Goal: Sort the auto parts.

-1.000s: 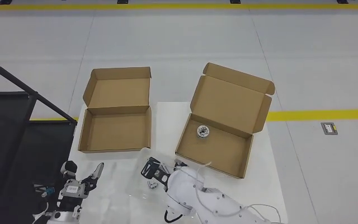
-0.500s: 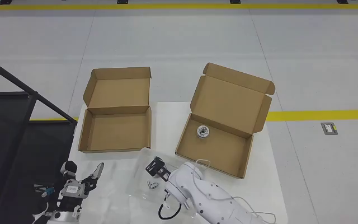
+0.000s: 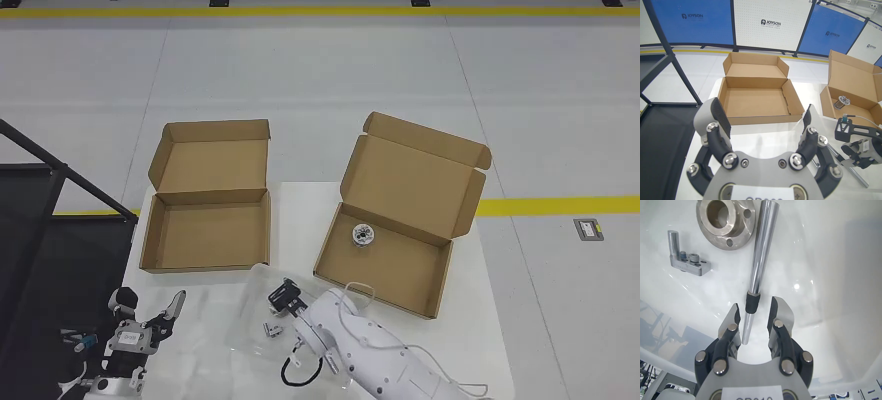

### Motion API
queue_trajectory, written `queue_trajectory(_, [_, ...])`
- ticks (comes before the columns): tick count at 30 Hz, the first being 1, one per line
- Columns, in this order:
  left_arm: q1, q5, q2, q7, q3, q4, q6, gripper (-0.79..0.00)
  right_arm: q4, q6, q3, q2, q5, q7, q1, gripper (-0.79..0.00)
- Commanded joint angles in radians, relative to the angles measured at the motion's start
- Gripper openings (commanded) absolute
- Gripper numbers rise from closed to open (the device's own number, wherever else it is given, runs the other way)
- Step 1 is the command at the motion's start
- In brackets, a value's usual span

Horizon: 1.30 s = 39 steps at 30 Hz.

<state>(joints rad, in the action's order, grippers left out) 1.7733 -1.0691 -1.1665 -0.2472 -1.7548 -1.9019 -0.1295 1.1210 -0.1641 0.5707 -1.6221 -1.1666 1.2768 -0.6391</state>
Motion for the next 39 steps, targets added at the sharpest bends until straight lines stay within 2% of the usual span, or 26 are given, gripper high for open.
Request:
queue_trajectory(1, [0.0, 0.0, 0.0, 0.0, 0.0, 0.0, 0.0, 0.0, -0.011, 0.001, -0.001, -0.006, 0.005, -0.01, 0.002, -0.446])
queue_trajectory(11, [0.0, 0.0, 0.0, 0.0, 0.0, 0.0, 0.0, 0.0, -0.077, 0.004, 0.007, -0.034, 0.022, -0.029, 0.012, -0.508])
queue_trajectory(13, [0.0, 0.0, 0.0, 0.0, 0.0, 0.0, 0.0, 0.0, -0.092, 0.007, 0.011, -0.039, 0.028, -0.033, 0.014, -0.603])
queue_trajectory(15, [0.0, 0.0, 0.0, 0.0, 0.0, 0.0, 0.0, 0.0, -0.1, 0.008, 0.016, -0.042, 0.031, -0.038, 0.016, -0.748])
queue_trajectory(16, [0.0, 0.0, 0.0, 0.0, 0.0, 0.0, 0.0, 0.0, -0.1, 0.012, 0.021, -0.044, 0.035, -0.045, 0.015, -0.785])
queue_trajectory(22, [0.0, 0.0, 0.0, 0.0, 0.0, 0.0, 0.0, 0.0, -0.055, 0.04, 0.066, -0.034, 0.029, -0.064, 0.01, -0.785])
queue_trajectory(25, [0.0, 0.0, 0.0, 0.0, 0.0, 0.0, 0.0, 0.0, 0.051, 0.061, 0.116, -0.01, -0.008, -0.057, -0.012, -0.785])
queue_trajectory(34, [0.0, 0.0, 0.0, 0.0, 0.0, 0.0, 0.0, 0.0, 0.59, 0.274, 0.352, 0.089, -0.163, -0.002, -0.19, -0.785])
queue_trajectory(39, [0.0, 0.0, 0.0, 0.0, 0.0, 0.0, 0.0, 0.0, 0.778, 0.384, 0.503, 0.125, -0.233, -0.061, -0.262, -0.785])
